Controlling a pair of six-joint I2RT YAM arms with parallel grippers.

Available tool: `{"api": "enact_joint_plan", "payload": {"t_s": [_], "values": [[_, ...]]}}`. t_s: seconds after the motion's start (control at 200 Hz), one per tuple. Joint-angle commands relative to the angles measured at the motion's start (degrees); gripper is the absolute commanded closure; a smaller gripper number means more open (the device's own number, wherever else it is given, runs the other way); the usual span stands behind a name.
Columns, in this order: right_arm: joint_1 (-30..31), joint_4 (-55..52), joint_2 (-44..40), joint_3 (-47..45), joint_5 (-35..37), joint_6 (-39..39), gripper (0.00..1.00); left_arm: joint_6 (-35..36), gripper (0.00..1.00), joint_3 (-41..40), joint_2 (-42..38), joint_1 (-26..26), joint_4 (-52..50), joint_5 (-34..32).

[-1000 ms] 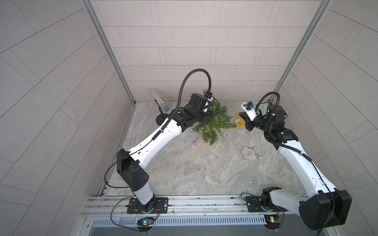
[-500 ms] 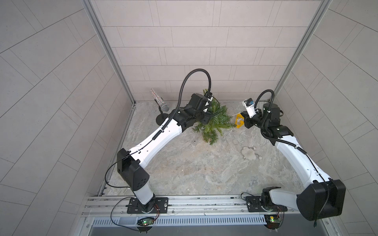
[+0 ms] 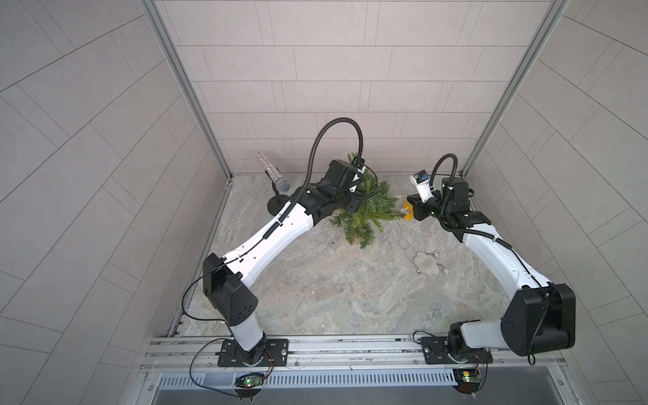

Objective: Remove string lights from the small christmas tree
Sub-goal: Remove the light string from the Christmas tree.

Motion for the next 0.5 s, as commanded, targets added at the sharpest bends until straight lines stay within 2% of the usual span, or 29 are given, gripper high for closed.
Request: {"api": "enact_joint_plan", "payload": {"t_s": [0.0, 0.25, 0.385, 0.495], "values": [[-0.2, 0.8, 1.3, 3.1, -1.0, 0.9, 1.00, 0.1, 0.40, 2.2, 1.6, 0.3, -1.7, -0.6], [-0.1, 1.8, 8.0, 6.0, -5.5, -1.1, 1.00, 0.1, 0.40, 3.4, 2.4, 0.4, -2.4, -0.1], [0.5, -5.7, 10.8, 10.0, -4.6, -5.6, 1.00, 0.2, 0.40, 4.6, 3.4, 0.4, -3.1, -0.1], [0.5, -7.6, 10.1, 8.2, -4.2, -8.0, 1.00, 0.1, 0.40, 4.8, 3.6, 0.4, -3.0, 0.0]]}}
